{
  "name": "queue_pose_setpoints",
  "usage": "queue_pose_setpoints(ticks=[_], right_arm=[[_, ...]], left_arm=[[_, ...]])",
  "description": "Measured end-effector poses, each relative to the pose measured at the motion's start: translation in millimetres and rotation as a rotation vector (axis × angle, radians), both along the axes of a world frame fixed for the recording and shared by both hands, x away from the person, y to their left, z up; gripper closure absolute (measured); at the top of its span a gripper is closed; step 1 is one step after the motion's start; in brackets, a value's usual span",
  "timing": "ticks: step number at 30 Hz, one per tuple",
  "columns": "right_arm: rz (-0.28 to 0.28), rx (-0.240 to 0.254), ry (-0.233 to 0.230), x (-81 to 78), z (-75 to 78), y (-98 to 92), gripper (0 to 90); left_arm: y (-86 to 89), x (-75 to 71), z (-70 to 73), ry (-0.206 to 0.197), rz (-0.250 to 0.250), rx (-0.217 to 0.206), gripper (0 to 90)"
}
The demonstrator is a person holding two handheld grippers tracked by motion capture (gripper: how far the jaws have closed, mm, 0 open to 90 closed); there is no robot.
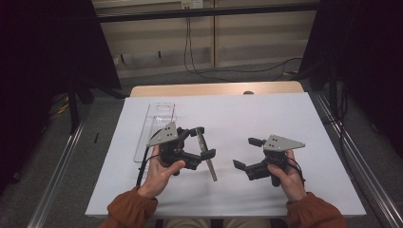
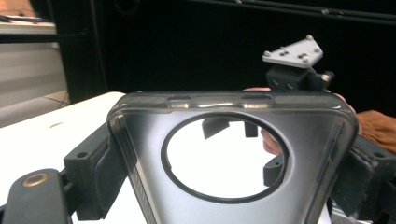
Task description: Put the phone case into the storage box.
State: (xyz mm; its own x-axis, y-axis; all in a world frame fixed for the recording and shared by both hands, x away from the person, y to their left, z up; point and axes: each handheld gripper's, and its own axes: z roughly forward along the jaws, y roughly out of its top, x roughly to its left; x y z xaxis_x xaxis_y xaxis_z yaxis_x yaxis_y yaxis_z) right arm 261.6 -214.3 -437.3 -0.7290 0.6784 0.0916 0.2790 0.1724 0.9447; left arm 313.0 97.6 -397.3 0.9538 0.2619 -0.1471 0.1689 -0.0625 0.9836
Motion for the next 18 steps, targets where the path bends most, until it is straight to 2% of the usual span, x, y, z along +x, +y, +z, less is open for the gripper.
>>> queue_pose_setpoints(ticks=[2, 3, 4, 7, 10, 13, 15, 18], right_arm=[[-0.02, 0.004, -0.01, -1.0, -0.1, -1.8, 1.6], [-0.025, 0.006, -0.018, -1.4, -0.3, -3.4, 1.6], [-0.039, 0.005, -0.021, -2.3, -0.8, -4.5, 1.6], [-0.081, -0.011, -0.005, -6.2, -3.3, -7.1, 1.7], [-0.106, -0.011, -0.02, -10.7, -6.1, -11.1, 1.6], [-0.12, -0.001, -0.018, -15.4, -7.2, -17.9, 1.6], [-0.15, 0.005, -0.025, -19.2, -7.8, -22.4, 1.4], [-0.18, 0.002, -0.038, -23.2, -8.3, -29.6, 1.4]], left_arm=[[1.5, 0.7, 1.2, -0.002, 0.02, -0.009, 12.1], [3.3, 0.5, 2.8, -0.003, 0.037, 0.011, 12.1], [3.0, 0.8, 2.7, 0.003, 0.028, -0.007, 12.1], [5.7, 1.3, 4.3, -0.003, 0.054, 0.0, 12.1], [7.8, 1.2, 6.9, -0.005, 0.08, 0.006, 12.0], [9.5, 0.2, 10.1, -0.004, 0.101, -0.02, 12.0], [12.4, -0.2, 12.5, -0.011, 0.099, -0.003, 12.0], [16.8, -1.7, 15.2, -0.017, 0.131, 0.02, 12.0]])
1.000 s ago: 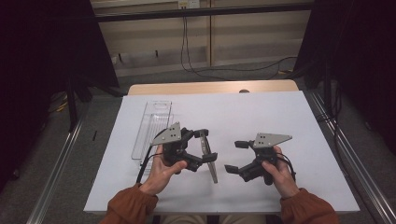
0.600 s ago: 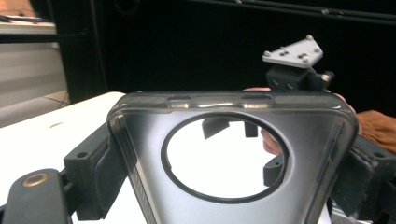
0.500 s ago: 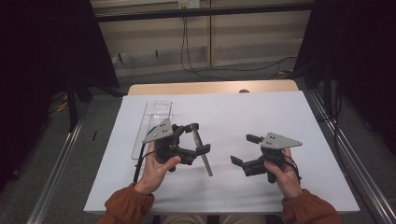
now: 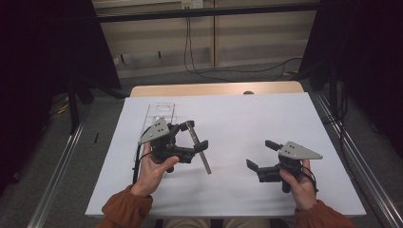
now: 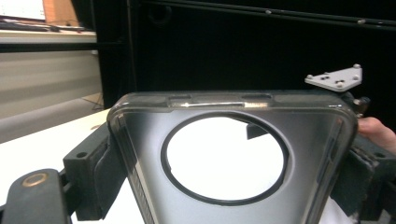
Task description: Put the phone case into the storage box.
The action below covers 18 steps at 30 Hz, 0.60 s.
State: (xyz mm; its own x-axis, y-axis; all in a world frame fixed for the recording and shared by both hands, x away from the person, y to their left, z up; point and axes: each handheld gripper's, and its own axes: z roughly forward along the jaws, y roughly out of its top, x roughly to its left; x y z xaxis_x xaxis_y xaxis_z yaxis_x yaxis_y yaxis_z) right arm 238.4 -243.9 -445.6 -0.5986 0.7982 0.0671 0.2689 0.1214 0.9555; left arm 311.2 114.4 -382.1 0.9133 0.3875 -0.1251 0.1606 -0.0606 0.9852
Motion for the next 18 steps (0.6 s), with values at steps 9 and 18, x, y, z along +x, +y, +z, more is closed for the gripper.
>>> queue_pose_setpoints(ticks=[9, 18], right_arm=[[-0.07, -0.006, -0.025, -14.4, -3.0, -15.7, 1.2], [-0.134, 0.007, -0.032, -24.1, -4.0, -26.9, 1.1]], left_arm=[[12.3, 1.3, 4.0, 0.014, 0.072, -0.007, 11.9], [25.6, 4.6, 12.3, 0.039, 0.139, -0.025, 12.0]])
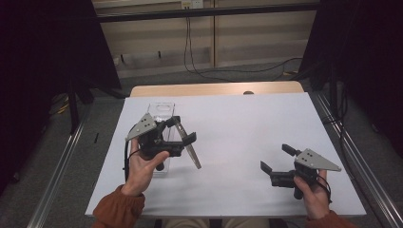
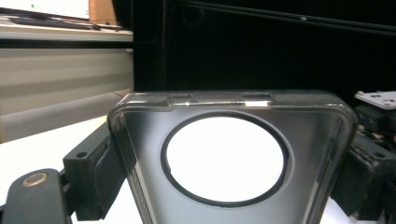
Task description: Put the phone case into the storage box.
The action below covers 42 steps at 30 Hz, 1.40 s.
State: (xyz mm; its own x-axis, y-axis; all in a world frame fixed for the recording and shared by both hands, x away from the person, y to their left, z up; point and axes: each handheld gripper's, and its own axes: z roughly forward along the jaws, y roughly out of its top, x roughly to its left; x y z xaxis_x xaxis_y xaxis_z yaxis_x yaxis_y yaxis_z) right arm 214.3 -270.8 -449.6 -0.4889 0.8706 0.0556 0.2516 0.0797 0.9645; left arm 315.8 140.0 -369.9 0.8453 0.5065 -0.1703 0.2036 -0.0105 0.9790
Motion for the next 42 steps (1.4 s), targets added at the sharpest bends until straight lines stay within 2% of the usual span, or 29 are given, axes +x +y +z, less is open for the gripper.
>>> queue_pose_setpoints(ticks=[1, 3, 4, 5, 10, 11, 12, 13, 21, 22, 28, 33, 35, 36, 38, 42], right_arm=[[0.001, 0.004, 0.0, -1.0, -0.1, -1.6, 1.0], [-0.007, 0.005, 0.001, -3.2, -0.3, -4.6, 0.9], [-0.004, 0.015, -0.002, -4.4, -0.7, -5.8, 0.9], [0.001, 0.018, -0.004, -5.3, -1.1, -7.3, 0.6], [-0.056, 0.023, -0.003, -8.6, -2.9, -11.4, 0.0], [-0.062, 0.015, -0.004, -9.2, -3.5, -12.9, 0.0], [-0.066, 0.017, -0.001, -9.9, -3.9, -14.0, 0.0], [-0.074, 0.021, -0.001, -10.7, -4.5, -14.3, 0.0], [-0.113, 0.003, 0.0, -11.9, -5.8, -15.5, 0.0], [-0.109, 0.0, 0.0, -12.0, -6.1, -16.0, 0.0], [-0.098, -0.023, -0.022, -12.1, -7.4, -18.1, 0.0], [-0.096, -0.019, -0.02, -12.7, -7.8, -19.2, 0.0], [-0.097, -0.025, -0.018, -13.3, -7.6, -20.6, 0.0], [-0.095, -0.027, -0.02, -13.8, -7.7, -21.0, 0.0], [-0.096, -0.024, -0.017, -15.3, -7.6, -22.0, 0.0], [-0.091, -0.029, -0.02, -18.2, -7.9, -24.4, 0.0]], left_arm=[[2.1, 0.5, 1.0, -0.003, 0.008, 0.007, 12.0], [4.9, 0.6, 2.0, 0.005, 0.027, -0.006, 11.9], [8.1, 2.0, 2.4, -0.008, 0.031, 0.011, 12.0], [9.0, 1.6, 2.8, 0.0, 0.036, 0.0, 12.0], [19.0, 4.2, 8.1, 0.0, 0.081, 0.029, 11.9], [20.2, 4.8, 9.6, 0.002, 0.082, 0.016, 11.9], [24.2, 5.6, 11.5, -0.004, 0.085, 0.043, 11.9], [25.2, 6.0, 12.7, -0.013, 0.108, 0.038, 11.9], [42.6, 13.3, 26.1, -0.026, 0.182, 0.023, 11.9], [46.1, 14.5, 28.2, -0.03, 0.194, 0.039, 11.9], [61.2, 22.6, 36.3, -0.035, 0.254, 0.06, 11.9], [75.8, 31.4, 39.1, -0.032, 0.309, 0.075, 11.9], [79.0, 35.3, 39.3, -0.028, 0.331, 0.084, 11.9], [78.9, 37.6, 39.0, -0.018, 0.343, 0.07, 11.9], [80.8, 41.8, 37.9, -0.013, 0.376, 0.09, 11.9], [79.5, 52.2, 33.4, 0.001, 0.392, 0.1, 11.9]])
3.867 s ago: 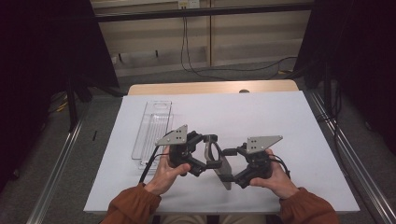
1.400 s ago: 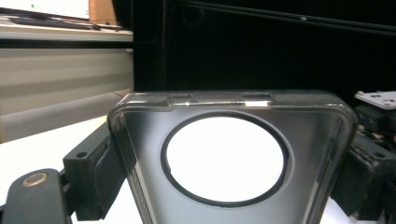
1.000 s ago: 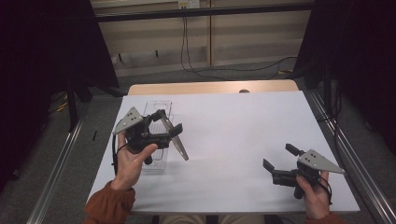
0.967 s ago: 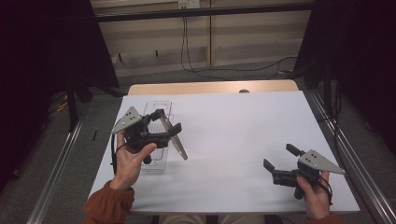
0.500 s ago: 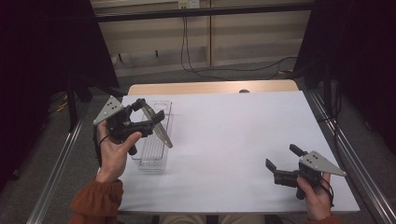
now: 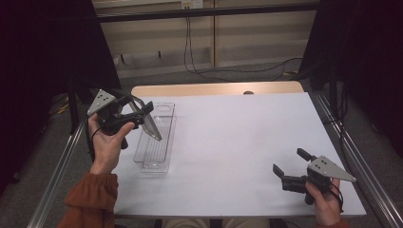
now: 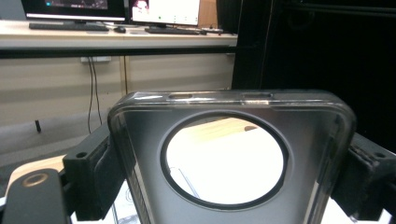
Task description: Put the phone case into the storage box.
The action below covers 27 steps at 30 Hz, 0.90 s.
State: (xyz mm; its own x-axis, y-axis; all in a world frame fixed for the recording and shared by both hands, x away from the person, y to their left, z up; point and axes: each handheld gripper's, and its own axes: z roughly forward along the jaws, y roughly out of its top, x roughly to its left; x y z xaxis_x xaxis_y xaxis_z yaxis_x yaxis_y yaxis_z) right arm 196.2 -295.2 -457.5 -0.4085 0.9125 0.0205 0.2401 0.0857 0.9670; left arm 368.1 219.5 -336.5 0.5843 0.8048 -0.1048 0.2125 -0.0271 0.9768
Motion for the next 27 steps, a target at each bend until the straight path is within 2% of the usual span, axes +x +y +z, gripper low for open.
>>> queue_pose_setpoints(ticks=[3, 11, 14, 16, 21, 22, 27], right_arm=[[0.006, 0.0, -0.007, 0.2, 0.5, -0.3, 0.0], [0.023, 0.007, 0.001, 2.0, -0.8, -0.2, 0.0], [0.032, 0.002, 0.004, 2.9, -1.8, 0.2, 0.0], [0.031, -0.003, -0.002, 3.3, -1.9, 0.5, 0.0], [0.029, -0.004, -0.004, 3.3, -2.1, 0.2, 0.0], [0.028, -0.004, -0.003, 3.4, -2.1, 0.1, 0.0], [0.024, -0.001, -0.002, 3.6, -2.4, 0.8, 0.0]], left_arm=[[-4.0, 7.3, -3.8, 0.0, 0.034, 0.018, 11.8], [-10.5, 33.3, -11.7, 0.027, 0.069, 0.047, 11.8], [-12.3, 42.8, -14.5, 0.038, 0.088, 0.026, 11.7], [-13.5, 48.7, -16.4, 0.045, 0.096, 0.027, 11.8], [-17.3, 58.6, -19.8, 0.03, 0.098, 0.033, 11.7], [-17.3, 60.2, -19.9, 0.027, 0.097, 0.056, 11.7], [-20.3, 69.6, -23.9, 0.02, 0.099, 0.053, 11.7]])
